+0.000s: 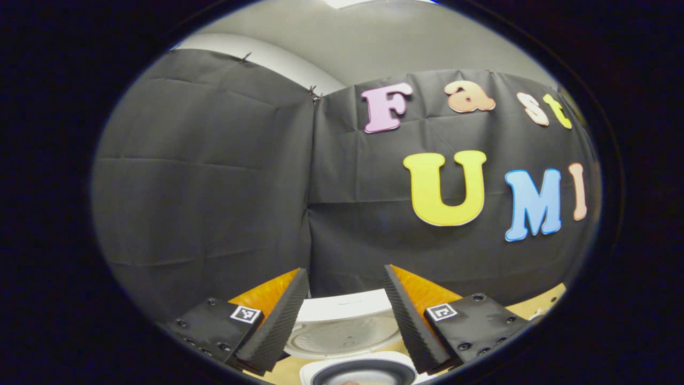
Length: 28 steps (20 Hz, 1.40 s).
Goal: Close the left gripper, press the button to open the rice cooker; take a wooden spoon from the chopstick holder with the right hand, scoop a spoonful of rice and pour it into the rice cooker, then put the wooden spoon back into the chopstick holder.
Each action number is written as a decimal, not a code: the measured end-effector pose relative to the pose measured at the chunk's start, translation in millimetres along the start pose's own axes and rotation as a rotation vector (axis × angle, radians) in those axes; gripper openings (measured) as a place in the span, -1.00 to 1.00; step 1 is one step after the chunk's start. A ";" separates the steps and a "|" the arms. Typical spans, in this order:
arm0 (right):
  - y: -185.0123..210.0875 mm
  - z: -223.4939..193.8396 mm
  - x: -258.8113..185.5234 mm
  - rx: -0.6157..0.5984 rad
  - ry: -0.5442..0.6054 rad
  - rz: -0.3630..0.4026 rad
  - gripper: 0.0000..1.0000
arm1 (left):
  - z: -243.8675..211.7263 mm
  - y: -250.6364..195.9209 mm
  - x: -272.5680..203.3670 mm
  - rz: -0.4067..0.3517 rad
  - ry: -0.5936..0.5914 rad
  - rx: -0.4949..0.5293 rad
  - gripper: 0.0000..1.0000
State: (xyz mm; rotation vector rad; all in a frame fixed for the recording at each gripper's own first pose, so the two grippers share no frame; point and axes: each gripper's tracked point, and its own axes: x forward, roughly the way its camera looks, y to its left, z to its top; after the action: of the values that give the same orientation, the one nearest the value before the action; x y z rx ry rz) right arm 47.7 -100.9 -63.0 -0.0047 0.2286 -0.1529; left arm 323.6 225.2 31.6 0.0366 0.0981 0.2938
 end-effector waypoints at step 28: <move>36.2 3.4 19.2 -0.004 0.007 0.094 0.97 | -62.6 15.8 32.9 0.029 0.167 -0.001 0.93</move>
State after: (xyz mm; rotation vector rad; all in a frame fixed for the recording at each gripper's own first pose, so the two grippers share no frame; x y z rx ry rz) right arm 72.4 -68.1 -64.9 0.0030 0.2351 -0.0594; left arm 344.0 251.2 -32.9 0.0126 0.2634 0.3253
